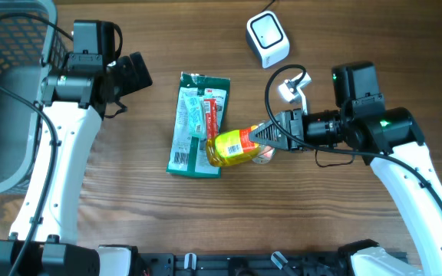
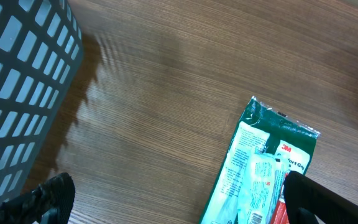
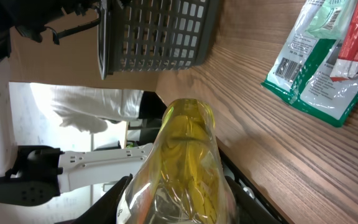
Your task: Scan the item barcode
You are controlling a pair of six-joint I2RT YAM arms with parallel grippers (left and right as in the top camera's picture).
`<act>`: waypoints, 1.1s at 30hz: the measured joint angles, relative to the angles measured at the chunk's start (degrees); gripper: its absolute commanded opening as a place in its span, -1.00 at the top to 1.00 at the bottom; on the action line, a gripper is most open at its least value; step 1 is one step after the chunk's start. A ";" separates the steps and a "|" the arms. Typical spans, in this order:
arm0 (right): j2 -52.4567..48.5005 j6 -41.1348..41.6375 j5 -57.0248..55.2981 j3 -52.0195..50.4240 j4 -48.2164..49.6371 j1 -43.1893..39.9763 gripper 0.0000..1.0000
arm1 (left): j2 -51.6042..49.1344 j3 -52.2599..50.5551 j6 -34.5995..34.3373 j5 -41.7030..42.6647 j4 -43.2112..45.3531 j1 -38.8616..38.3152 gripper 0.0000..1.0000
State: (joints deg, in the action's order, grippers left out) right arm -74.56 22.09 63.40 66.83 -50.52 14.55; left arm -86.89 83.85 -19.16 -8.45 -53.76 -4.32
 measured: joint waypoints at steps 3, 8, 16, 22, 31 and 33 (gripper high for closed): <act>0.00 0.00 0.00 0.00 0.00 0.00 0.91 | 0.00 0.00 0.00 0.00 0.00 0.00 -1.00; 0.00 0.02 0.00 0.00 0.00 0.00 0.91 | 0.00 0.00 0.00 0.00 0.02 0.00 -1.00; 0.00 0.00 0.00 0.00 0.00 0.00 0.91 | 0.00 0.00 0.00 0.00 0.00 0.00 -1.00; 0.00 0.02 0.00 0.00 0.00 0.00 0.91 | 0.00 0.00 0.00 0.00 0.00 0.00 -1.00; 0.00 0.02 0.00 0.00 0.02 0.00 0.91 | 0.00 0.00 0.00 0.00 0.00 0.00 -1.00; 0.00 0.02 0.00 0.00 0.02 0.00 0.91 | 0.00 0.00 0.00 0.00 0.00 0.00 -1.00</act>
State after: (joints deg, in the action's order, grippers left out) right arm -74.56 22.11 63.40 66.83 -50.50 14.55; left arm -86.89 83.85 -19.16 -8.45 -53.76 -4.32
